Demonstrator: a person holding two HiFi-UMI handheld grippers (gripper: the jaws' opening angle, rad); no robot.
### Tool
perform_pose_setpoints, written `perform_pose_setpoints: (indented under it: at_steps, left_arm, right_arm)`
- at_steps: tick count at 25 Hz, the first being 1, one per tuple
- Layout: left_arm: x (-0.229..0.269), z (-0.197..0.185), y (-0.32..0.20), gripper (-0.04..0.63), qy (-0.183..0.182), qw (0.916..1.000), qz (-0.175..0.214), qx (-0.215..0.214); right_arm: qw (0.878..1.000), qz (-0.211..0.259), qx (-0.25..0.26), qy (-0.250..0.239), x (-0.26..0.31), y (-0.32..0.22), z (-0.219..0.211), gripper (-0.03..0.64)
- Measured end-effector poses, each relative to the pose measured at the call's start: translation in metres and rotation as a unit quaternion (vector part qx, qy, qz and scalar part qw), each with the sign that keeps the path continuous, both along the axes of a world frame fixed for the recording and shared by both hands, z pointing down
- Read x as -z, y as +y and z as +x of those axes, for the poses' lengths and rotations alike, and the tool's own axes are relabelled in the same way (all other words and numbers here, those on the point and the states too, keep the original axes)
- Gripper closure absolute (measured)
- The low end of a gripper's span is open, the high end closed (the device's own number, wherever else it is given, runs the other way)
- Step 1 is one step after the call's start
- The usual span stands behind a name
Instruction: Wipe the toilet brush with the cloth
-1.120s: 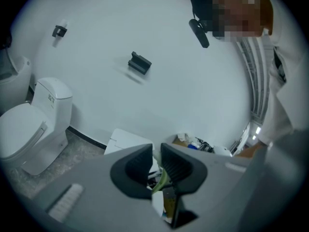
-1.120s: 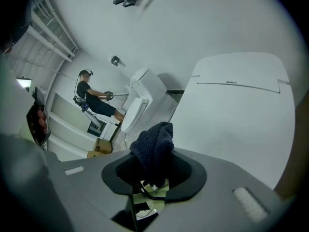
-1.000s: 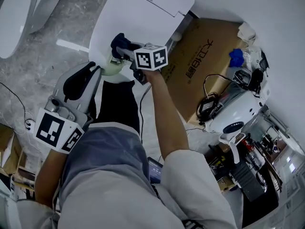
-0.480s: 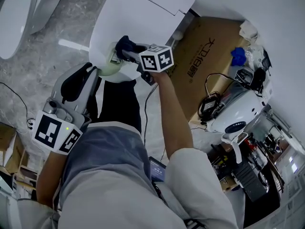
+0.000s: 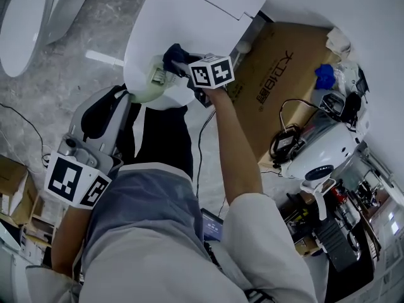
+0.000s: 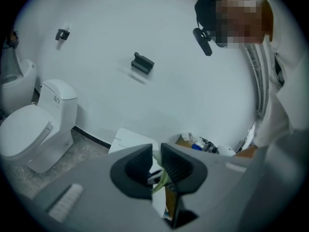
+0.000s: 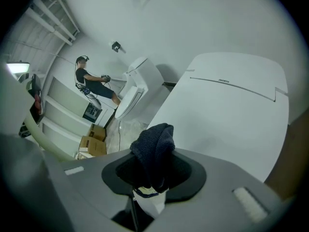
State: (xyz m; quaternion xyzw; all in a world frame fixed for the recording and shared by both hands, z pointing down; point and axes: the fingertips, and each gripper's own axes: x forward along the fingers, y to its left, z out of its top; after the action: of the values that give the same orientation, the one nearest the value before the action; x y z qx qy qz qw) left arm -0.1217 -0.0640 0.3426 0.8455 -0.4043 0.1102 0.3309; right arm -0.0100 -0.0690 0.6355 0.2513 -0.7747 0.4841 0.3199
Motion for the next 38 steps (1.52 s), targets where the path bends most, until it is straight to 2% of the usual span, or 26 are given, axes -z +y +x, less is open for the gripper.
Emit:
perform_pose_setpoints:
  at_steps: [7,15,26,31,38]
  left_arm:
    - [0.0,-0.001,0.001,0.595,-0.006,0.9998,0.001,0.02]
    - [-0.002,0.0,0.003,0.595,-0.007,0.9994,-0.004,0.034]
    - [-0.005,0.002,0.012,0.595,-0.029,0.9986,0.018,0.04]
    - [-0.002,0.005,0.013,0.595,-0.045,0.9981,0.031,0.027]
    - [-0.003,0.003,0.015,0.595,-0.052,0.9978,0.032,0.026]
  right_arm:
    - [0.999,-0.012,0.006,0.034,-0.028,-0.003,0.009,0.505]
    - [0.999,-0.016,-0.016,0.033,-0.05,-0.002,0.017,0.505]
    - [0.996,-0.028,-0.081,0.022,-0.071,0.008,0.034,0.505]
    - [0.992,-0.036,-0.12,0.018,-0.076,0.014,0.043,0.505]
    - [0.987,-0.033,-0.156,0.018,-0.079,0.02,0.051,0.505]
